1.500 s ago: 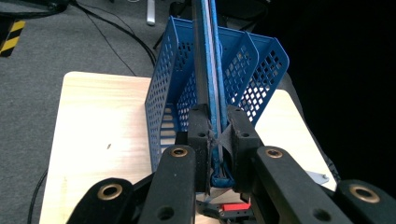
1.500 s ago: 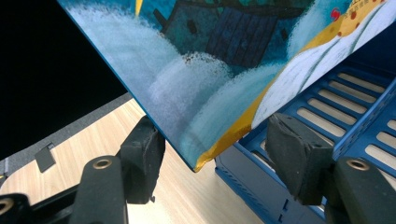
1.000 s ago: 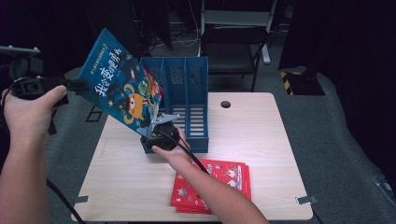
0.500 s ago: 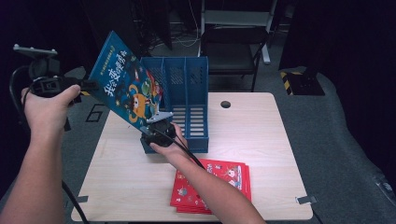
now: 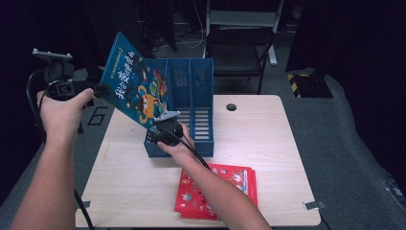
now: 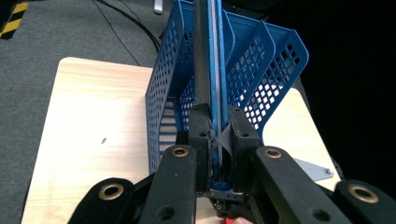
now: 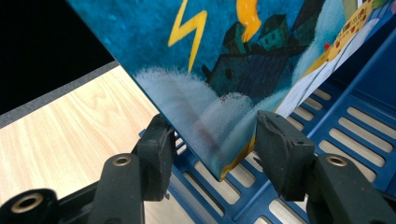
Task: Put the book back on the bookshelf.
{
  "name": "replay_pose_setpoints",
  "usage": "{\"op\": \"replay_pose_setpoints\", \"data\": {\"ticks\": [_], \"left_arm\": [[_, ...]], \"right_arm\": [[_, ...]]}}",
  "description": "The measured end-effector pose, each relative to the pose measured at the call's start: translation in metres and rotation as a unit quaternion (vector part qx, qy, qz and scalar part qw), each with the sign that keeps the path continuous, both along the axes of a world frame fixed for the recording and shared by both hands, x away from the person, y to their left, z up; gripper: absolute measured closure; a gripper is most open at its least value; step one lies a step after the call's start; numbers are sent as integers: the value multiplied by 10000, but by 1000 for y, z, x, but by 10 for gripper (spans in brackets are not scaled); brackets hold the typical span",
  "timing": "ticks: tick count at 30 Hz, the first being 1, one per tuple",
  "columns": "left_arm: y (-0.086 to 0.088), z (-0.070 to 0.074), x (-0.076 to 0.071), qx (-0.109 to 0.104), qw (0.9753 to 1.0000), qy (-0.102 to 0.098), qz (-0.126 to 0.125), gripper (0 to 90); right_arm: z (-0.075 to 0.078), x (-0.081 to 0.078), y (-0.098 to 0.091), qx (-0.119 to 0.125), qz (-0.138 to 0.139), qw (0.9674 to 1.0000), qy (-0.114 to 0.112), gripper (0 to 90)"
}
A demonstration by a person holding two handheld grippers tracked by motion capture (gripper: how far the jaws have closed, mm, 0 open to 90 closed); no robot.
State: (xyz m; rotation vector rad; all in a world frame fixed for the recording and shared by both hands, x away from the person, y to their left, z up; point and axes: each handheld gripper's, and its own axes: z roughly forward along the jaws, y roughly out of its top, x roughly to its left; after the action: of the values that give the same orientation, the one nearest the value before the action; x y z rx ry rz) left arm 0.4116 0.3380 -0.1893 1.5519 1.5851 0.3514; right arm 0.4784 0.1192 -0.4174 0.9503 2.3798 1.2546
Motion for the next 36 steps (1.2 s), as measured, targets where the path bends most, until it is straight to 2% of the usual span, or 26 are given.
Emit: {"op": "replay_pose_setpoints", "data": {"ticks": [5,6,8,9,12,13,16,18,25,32,36], "left_arm": [[-2,-3,0,28,10000,-11,-2,830],[-2,-3,0,19,10000,10,-7,830],[-2,-4,1,7,10000,24,7,830],[-2,-5,1,36,10000,16,-16,829],[-3,-7,2,35,10000,45,13,829],[-3,-8,3,30,10000,75,-3,829],[-3,-12,5,31,9999,119,12,829],[-3,-14,6,32,9999,123,14,829],[-5,-19,8,71,9998,187,38,829],[-5,-24,8,103,9997,230,53,830],[-6,-24,9,145,9996,245,30,830]], "right_arm": [[-3,3,0,55,-53,10000,-24,475],[-3,3,0,33,-55,10000,46,475],[-4,4,0,-3,-23,10000,-22,476],[-4,4,-1,-15,-24,10000,19,477],[-5,6,0,56,-47,10000,-9,476],[-5,5,0,67,-55,9999,57,475],[-5,7,2,-6,15,10000,-9,475],[-5,7,3,-40,-34,10000,47,474],[-8,10,6,18,-63,10000,34,475],[-12,9,10,-136,-25,9999,83,475],[-13,10,10,-147,-33,9998,111,476]]}}
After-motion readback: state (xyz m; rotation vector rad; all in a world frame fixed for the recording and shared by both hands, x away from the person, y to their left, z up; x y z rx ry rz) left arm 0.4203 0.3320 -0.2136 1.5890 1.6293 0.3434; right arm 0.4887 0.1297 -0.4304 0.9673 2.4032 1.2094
